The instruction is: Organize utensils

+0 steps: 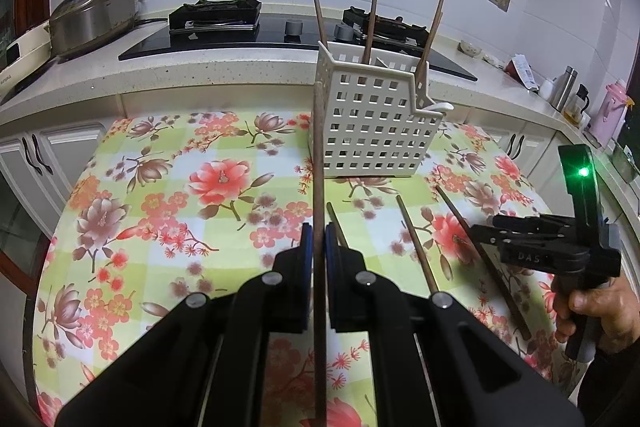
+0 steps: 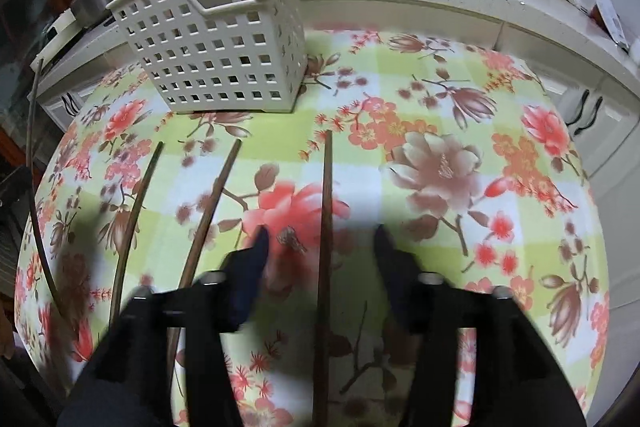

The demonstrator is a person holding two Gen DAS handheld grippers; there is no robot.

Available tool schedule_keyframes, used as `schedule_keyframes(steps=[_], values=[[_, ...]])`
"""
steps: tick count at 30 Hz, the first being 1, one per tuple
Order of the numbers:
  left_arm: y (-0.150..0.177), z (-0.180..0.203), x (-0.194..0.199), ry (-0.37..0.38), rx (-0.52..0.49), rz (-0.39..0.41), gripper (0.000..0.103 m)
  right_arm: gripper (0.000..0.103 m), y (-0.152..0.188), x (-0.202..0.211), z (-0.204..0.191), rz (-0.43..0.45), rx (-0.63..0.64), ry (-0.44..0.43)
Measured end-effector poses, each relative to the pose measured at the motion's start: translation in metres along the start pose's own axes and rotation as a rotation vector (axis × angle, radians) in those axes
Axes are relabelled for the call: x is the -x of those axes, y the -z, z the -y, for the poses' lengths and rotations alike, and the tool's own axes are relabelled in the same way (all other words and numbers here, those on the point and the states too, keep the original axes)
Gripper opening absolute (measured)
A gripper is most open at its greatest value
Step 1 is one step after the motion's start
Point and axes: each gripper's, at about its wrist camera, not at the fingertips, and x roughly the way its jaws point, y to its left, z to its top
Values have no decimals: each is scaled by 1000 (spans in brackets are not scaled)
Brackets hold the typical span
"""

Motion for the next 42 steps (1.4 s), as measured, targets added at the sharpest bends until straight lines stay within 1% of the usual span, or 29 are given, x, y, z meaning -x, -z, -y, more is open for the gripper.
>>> schedule_keyframes(steps=[4, 6, 8, 10, 12, 14, 17, 20, 24, 34, 36, 37, 39, 42], values=[[0, 0, -2, 0, 2, -7, 6, 53, -3, -12, 0, -19, 11, 19], [1, 0, -4, 0, 2, -10, 6, 49, -4, -19, 0, -32, 17, 34], [1, -1, -5, 0, 4, -11, 6, 41, -5, -25, 2, -45, 15, 34], [1, -1, -5, 0, 4, -12, 6, 37, -6, -28, 0, -47, 36, 57], [1, -1, -6, 1, 6, -13, 6, 31, -7, -28, -1, -47, 47, 56], [1, -2, -7, 2, 6, -14, 6, 13, -7, -28, -2, -42, 57, 59], [2, -3, -8, 3, 7, -15, 6, 8, -8, -28, -2, -39, 65, 61], [2, -3, -7, 2, 7, -14, 6, 8, -8, -26, 0, -31, 53, 50], [2, -2, -7, 2, 8, -12, 6, 8, -12, -10, 2, 3, 38, 33], [2, -2, -1, 3, 6, 5, 6, 7, -21, 55, 5, 122, 18, -22], [2, -1, 1, 4, 5, 9, 6, 7, -20, 63, 5, 133, 26, -18], [3, 0, 2, 5, 5, 11, 6, 7, -19, 63, 5, 128, 31, -16], [4, 1, 4, 8, 4, 13, 6, 7, -17, 53, 4, 78, 44, -2], [5, 3, 6, 12, -1, 12, 6, 14, -11, 33, 5, 14, 28, -16]])
